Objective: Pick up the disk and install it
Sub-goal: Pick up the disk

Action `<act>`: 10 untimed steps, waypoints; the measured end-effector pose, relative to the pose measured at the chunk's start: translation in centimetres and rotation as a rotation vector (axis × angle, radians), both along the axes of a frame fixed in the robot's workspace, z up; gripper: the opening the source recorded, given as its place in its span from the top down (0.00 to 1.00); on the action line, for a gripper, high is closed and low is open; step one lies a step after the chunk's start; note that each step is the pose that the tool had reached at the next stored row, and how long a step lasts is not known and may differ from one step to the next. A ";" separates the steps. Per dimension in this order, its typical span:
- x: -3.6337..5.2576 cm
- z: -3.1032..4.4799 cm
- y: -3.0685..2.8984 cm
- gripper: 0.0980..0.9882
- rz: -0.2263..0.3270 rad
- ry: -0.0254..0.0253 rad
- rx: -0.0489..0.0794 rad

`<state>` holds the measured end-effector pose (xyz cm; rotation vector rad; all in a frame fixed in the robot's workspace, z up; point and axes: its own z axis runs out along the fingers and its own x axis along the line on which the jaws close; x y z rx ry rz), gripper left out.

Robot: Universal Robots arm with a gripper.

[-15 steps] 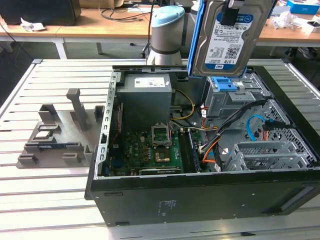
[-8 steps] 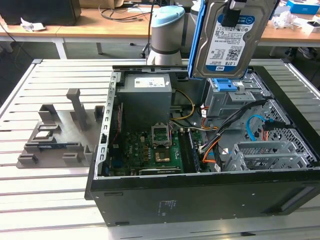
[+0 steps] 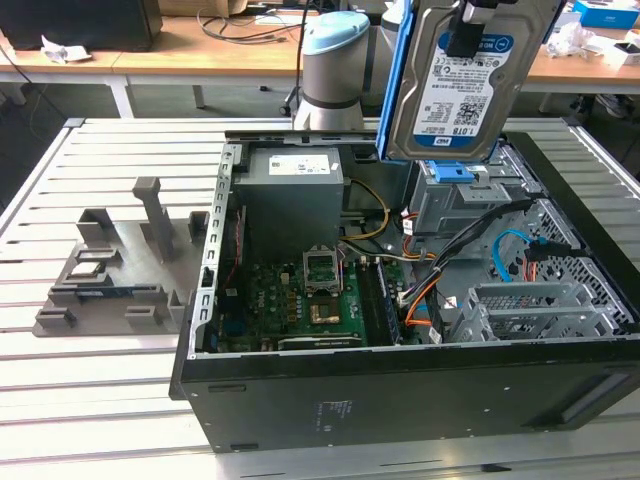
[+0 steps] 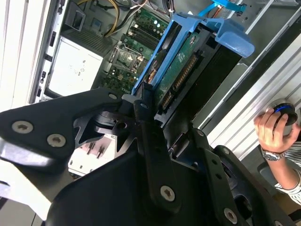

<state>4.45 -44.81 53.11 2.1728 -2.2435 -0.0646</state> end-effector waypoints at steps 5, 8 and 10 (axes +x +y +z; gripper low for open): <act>0.01 0.00 -0.43 0.70 0.000 0.0000 0.000; 0.01 0.00 -0.68 0.70 0.000 0.0000 0.000; 0.01 0.00 -0.83 0.70 0.000 0.0000 0.000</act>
